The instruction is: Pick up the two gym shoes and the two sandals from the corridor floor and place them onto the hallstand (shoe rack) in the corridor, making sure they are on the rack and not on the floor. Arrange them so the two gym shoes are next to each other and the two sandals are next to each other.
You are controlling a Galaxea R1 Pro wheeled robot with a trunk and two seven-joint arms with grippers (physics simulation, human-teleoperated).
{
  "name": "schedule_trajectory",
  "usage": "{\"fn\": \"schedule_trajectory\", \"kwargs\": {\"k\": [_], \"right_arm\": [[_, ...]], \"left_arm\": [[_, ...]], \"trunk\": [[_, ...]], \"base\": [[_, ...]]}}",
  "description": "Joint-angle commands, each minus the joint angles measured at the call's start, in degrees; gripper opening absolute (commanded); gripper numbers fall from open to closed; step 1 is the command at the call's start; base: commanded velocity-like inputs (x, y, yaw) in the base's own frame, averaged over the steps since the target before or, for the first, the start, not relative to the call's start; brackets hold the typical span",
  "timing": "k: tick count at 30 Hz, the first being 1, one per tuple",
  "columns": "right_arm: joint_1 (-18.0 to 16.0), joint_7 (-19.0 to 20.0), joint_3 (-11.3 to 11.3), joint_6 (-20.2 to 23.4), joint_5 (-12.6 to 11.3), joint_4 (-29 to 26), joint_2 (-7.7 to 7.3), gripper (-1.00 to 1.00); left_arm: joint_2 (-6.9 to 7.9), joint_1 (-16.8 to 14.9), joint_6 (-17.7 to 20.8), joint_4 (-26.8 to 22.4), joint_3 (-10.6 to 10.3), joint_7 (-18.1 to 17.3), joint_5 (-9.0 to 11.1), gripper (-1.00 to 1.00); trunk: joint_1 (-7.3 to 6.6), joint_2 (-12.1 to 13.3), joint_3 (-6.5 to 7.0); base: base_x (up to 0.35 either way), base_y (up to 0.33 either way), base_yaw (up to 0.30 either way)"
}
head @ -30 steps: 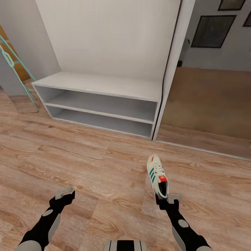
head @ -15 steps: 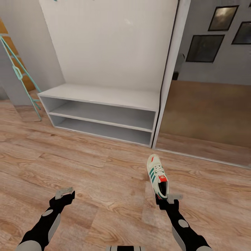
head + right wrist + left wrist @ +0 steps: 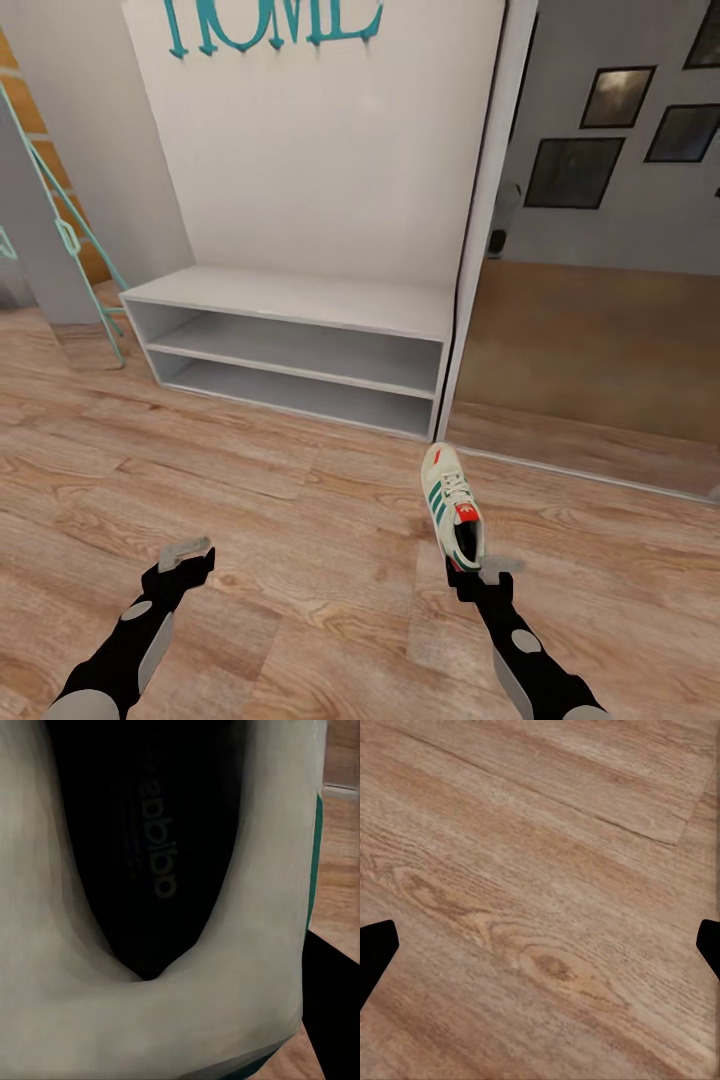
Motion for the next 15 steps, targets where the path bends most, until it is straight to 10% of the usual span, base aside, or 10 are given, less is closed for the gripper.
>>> {"fn": "schedule_trajectory", "kwargs": {"k": [1,15], "right_arm": [[-0.02,-0.06,0.02,-0.18,-0.01,0.06,0.00,-1.00],[-0.02,-0.06,0.02,-0.18,-0.01,0.06,0.00,-1.00]], "left_arm": [[-0.01,-0.03,-0.18,0.05,0.07,0.00,0.02,1.00],[-0.01,0.03,-0.24,0.05,0.07,0.00,-0.03,1.00]], "trunk": [[-0.24,0.40,0.24],[-1.55,2.81,2.63]], "base": [[0.000,0.000,0.000],[0.000,0.000,0.000]]}}
